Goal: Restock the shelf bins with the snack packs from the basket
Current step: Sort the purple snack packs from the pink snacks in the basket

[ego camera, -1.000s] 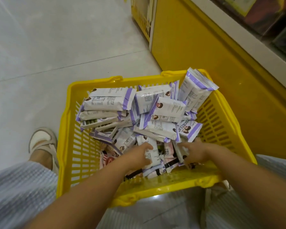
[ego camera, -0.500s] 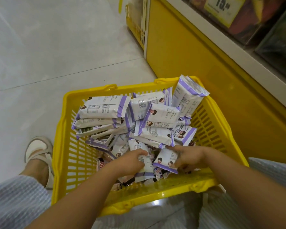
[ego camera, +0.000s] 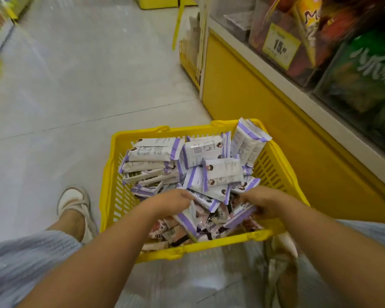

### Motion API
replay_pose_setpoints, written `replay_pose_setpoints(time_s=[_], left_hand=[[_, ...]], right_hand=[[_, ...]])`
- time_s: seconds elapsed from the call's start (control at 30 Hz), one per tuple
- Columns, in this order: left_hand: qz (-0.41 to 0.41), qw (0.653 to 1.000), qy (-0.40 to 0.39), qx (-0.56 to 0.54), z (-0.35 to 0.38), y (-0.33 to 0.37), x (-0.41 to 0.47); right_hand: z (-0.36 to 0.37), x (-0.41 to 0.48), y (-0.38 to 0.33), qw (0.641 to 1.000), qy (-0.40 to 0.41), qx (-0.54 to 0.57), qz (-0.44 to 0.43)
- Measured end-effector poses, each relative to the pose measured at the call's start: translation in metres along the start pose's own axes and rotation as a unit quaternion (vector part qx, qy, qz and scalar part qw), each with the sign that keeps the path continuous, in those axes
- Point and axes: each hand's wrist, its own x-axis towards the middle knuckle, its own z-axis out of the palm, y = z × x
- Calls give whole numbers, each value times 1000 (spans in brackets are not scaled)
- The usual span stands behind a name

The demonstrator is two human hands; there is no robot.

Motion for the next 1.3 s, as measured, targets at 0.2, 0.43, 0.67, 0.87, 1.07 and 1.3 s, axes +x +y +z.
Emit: replay_pose_setpoints(time_s=[0.2, 0.43, 0.67, 0.87, 1.07, 1.3], left_hand=[[4, 996, 21, 84, -44, 12, -43], [107, 986, 125, 15, -100, 22, -85], [208, 926, 275, -154, -122, -1, -87], [216, 817, 517, -141, -122, -20, -67], [195, 824, 528, 60, -106, -40, -43], [124, 859, 443, 227, -85, -65, -24]], right_hand=[[-44, -43, -29, 980, 10, -182, -74], [-58, -66, -67, 889, 119, -315, -312], [-29, -35, -66, 874, 122, -311, -353], [-25, -22, -86, 878, 137, -220, -402], [-46, -28, -111, 863, 207, -133, -442], [-33, -20, -126, 828, 284, -126, -466]])
